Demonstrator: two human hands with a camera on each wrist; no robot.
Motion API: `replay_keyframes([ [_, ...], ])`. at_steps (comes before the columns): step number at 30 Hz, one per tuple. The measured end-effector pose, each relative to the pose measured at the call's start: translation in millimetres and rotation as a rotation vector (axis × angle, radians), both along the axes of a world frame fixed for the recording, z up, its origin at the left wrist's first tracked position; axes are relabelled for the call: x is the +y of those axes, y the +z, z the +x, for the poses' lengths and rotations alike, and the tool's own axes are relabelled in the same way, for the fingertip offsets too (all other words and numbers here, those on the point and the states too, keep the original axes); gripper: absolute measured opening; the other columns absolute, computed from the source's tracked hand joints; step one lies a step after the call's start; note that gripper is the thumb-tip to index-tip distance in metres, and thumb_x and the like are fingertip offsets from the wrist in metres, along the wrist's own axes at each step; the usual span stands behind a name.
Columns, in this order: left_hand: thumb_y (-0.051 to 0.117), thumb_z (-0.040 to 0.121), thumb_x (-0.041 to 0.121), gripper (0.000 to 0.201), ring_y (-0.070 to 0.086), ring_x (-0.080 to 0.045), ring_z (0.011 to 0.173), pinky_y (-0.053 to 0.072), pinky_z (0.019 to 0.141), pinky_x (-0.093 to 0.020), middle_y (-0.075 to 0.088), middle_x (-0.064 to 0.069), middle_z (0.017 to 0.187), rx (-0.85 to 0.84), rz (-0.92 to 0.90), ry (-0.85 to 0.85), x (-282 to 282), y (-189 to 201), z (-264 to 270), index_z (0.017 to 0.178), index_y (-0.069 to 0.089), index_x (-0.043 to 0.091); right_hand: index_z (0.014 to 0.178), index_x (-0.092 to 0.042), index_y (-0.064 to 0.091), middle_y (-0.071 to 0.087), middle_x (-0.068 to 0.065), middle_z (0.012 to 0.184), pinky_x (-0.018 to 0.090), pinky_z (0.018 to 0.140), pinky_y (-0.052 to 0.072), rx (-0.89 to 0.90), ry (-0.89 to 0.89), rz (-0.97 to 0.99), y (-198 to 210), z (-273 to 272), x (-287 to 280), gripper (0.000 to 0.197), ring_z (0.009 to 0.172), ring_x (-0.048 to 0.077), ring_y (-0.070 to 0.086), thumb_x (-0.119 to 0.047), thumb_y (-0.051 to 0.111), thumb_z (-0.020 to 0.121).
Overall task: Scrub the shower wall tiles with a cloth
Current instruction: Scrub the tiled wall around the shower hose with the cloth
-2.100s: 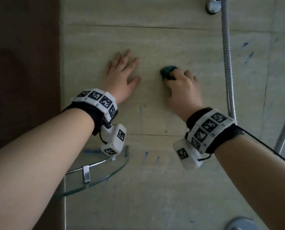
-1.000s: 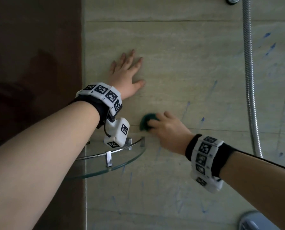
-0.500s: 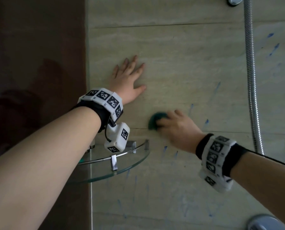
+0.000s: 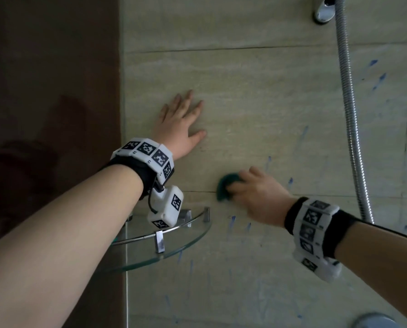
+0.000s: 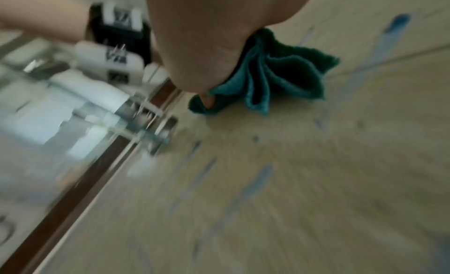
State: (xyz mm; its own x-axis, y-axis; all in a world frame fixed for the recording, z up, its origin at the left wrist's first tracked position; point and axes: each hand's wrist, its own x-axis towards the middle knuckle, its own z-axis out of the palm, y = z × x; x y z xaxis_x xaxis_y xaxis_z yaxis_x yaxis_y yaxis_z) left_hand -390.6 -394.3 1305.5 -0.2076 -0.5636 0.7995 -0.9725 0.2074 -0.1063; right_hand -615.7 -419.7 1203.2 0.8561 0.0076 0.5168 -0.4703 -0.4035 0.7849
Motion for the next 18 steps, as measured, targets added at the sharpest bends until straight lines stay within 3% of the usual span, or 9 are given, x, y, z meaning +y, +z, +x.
replay_keyframes([
  [2,0.042,0.098,0.048,0.068,-0.012,-0.02,0.147,-0.008,0.117,-0.036,-0.015,0.002,0.16,0.0,0.0,-0.001,0,0,0,0.153,0.006,0.03,0.062,-0.022,0.068,0.065,-0.008,0.082,0.029,0.068,0.026,0.17,-0.036,0.066,-14,-7,0,0.032,0.078,0.019,0.038,-0.014,0.038,0.068],
  [4,0.041,0.098,0.048,0.068,-0.012,-0.02,0.147,-0.007,0.118,-0.037,-0.016,0.002,0.16,-0.012,0.008,0.002,1,2,2,0.153,0.005,0.031,0.066,-0.025,0.07,0.066,-0.01,0.086,0.029,0.069,0.025,0.202,-0.056,0.053,-6,-8,0,0.027,0.08,0.019,0.043,-0.014,0.046,0.069],
  [7,0.039,0.098,0.051,0.067,-0.014,-0.021,0.147,-0.008,0.118,-0.038,-0.016,0.004,0.16,-0.02,0.011,0.0,1,2,5,0.153,0.005,0.033,0.074,-0.023,0.073,0.069,-0.007,0.096,0.032,0.068,0.03,-0.033,-0.031,-0.012,28,4,-2,0.029,0.076,0.024,0.055,-0.013,0.046,0.073],
  [11,0.042,0.097,0.051,0.069,-0.016,-0.021,0.147,-0.009,0.118,-0.039,-0.018,0.004,0.16,0.074,0.016,-0.026,-1,2,10,0.153,0.006,0.034,0.093,-0.015,0.076,0.068,0.006,0.113,0.034,0.067,0.041,-0.421,-0.048,-0.055,72,25,9,0.042,0.076,0.032,0.057,-0.013,0.036,0.08],
  [14,0.042,0.096,0.052,0.07,-0.017,-0.021,0.146,-0.01,0.117,-0.039,-0.018,0.004,0.16,0.152,0.019,-0.028,-2,3,14,0.153,0.004,0.035,0.103,-0.013,0.074,0.064,0.01,0.121,0.038,0.073,0.035,-0.587,-0.11,0.018,84,46,14,0.038,0.087,0.038,0.054,-0.01,0.041,0.083],
  [16,0.04,0.099,0.047,0.066,-0.016,-0.022,0.147,-0.009,0.117,-0.038,-0.018,0.004,0.16,0.152,0.011,-0.012,-3,3,15,0.152,0.004,0.035,0.099,-0.014,0.075,0.067,0.006,0.116,0.037,0.071,0.034,-0.536,-0.108,0.009,72,60,11,0.036,0.086,0.036,0.053,-0.007,0.046,0.08],
  [18,0.036,0.102,0.04,0.06,-0.015,-0.023,0.147,-0.008,0.117,-0.039,-0.017,0.004,0.16,0.152,0.003,-0.001,-3,3,14,0.153,0.004,0.035,0.086,-0.017,0.076,0.07,0.0,0.106,0.035,0.068,0.029,-0.381,-0.053,-0.057,51,69,6,0.043,0.082,0.029,0.047,-0.008,0.035,0.077],
])
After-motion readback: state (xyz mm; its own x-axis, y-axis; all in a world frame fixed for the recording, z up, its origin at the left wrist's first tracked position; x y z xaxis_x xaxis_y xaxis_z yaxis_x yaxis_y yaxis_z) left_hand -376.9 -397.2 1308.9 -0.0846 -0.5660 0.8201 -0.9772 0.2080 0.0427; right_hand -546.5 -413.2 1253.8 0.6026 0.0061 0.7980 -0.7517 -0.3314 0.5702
